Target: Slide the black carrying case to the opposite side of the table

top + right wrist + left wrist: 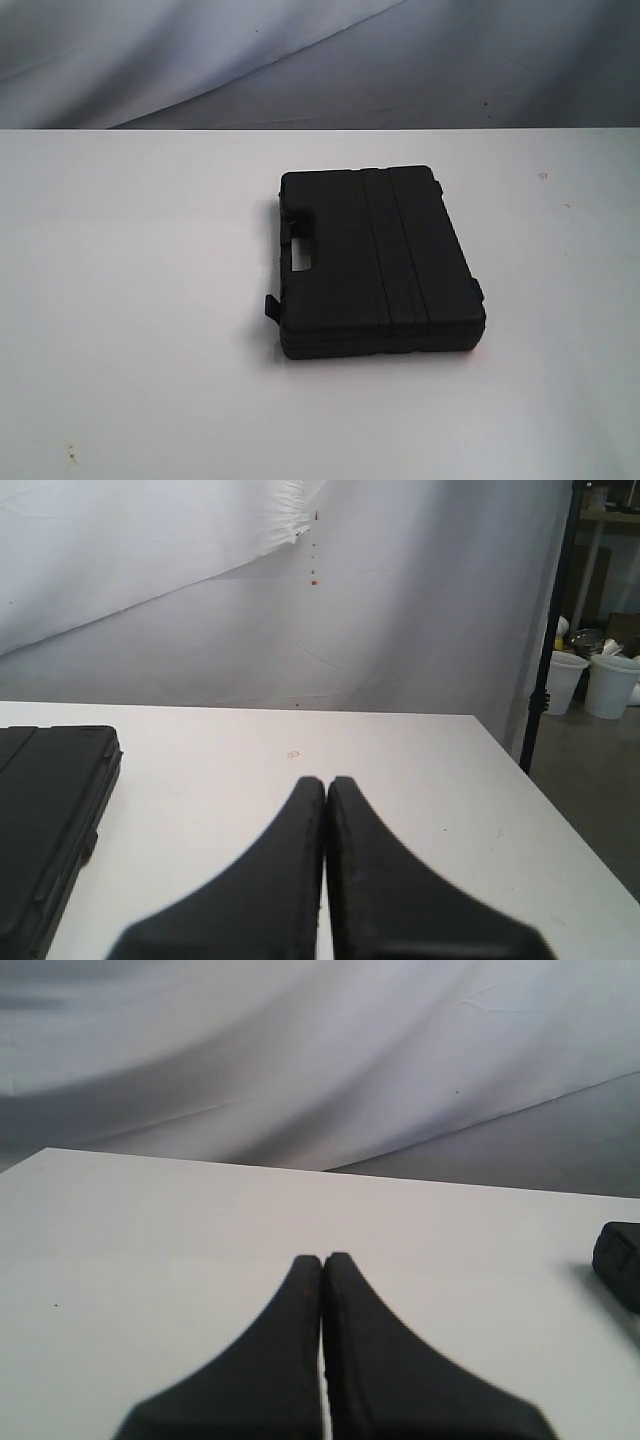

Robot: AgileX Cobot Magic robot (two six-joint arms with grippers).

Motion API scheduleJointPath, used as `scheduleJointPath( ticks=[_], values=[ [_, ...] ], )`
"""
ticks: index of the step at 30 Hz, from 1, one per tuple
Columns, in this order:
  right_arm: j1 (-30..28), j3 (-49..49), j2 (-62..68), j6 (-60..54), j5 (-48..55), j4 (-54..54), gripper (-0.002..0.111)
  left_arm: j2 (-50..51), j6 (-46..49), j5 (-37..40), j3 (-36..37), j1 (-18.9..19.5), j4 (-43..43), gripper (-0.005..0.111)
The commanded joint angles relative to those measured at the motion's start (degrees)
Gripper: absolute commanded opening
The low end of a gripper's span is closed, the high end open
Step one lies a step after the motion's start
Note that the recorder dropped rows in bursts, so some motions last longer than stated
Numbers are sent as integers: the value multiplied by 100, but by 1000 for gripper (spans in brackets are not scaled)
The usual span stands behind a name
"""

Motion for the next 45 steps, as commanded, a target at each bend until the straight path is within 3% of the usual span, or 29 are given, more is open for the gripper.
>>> scheduleJointPath(
  ticks=[1,13,15,18,21,25,29,34,38,45],
  values=[
    [-40,23,-30,-50,-20,47,0,-29,-13,-12,26,14,-35,1],
    [-40,23,-30,-50,-20,47,0,-29,0,-267,26,14,-35,1],
    [-40,23,-30,-50,-20,47,0,-29,-23,-735,26,14,-35,1],
    [-40,23,-30,-50,-20,47,0,-29,-517,-1418,26,14,-655,1],
    [-40,23,-30,-50,-20,47,0,-29,-1144,-1571,26,14,-1275,1],
    [-40,23,-30,-50,-20,47,0,-29,-1633,-1518,26,14,-1276,1],
    [-40,23,-30,-50,-20,47,0,-29,-1650,-1358,-762,14,-964,1],
    [-40,23,-30,-50,-20,47,0,-29,-1604,-252,-2303,14,-161,1],
    [-40,23,-30,-50,-20,47,0,287,-582,874,-3361,14,-268,1],
    [-40,23,-30,-50,-20,47,0,1859,2611,3066,-4596,14,-2970,0]
  ],
)
